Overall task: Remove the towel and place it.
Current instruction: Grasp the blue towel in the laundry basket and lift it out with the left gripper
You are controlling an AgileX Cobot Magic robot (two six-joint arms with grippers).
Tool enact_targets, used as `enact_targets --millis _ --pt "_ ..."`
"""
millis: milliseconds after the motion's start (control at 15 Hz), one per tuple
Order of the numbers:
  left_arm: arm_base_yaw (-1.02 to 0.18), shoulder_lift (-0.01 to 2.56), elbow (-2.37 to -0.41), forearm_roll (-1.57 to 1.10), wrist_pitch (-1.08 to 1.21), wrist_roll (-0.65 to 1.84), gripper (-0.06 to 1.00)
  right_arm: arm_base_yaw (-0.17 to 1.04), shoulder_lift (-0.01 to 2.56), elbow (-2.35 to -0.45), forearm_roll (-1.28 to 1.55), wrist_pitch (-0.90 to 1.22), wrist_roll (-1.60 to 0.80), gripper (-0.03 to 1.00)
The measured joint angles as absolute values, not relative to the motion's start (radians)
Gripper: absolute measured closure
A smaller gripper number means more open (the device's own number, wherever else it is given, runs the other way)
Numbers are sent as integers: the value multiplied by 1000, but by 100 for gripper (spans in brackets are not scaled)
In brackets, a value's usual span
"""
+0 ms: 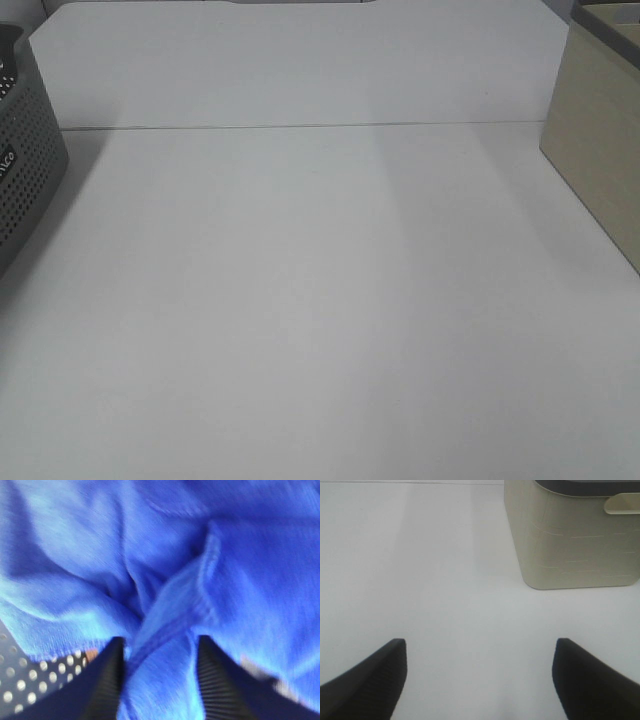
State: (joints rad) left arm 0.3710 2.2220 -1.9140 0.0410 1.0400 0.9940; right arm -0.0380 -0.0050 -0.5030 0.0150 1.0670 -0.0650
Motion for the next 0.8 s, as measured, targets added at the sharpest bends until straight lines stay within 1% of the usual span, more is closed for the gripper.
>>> enact_targets --millis 133,267,467,800 --pt "378 2222 -1914 -50 1016 984 58 -38 -5 -503 15 1067 -65 19" --pt "378 2222 -1914 -90 975 947 59 -38 -5 -503 15 1067 -65 19" --pt "378 2222 -1914 -106 948 887 59 -38 -5 -503 15 1067 -65 19" --pt "378 2222 -1914 -127 950 873 59 -38 -5 -503 15 1067 -65 19"
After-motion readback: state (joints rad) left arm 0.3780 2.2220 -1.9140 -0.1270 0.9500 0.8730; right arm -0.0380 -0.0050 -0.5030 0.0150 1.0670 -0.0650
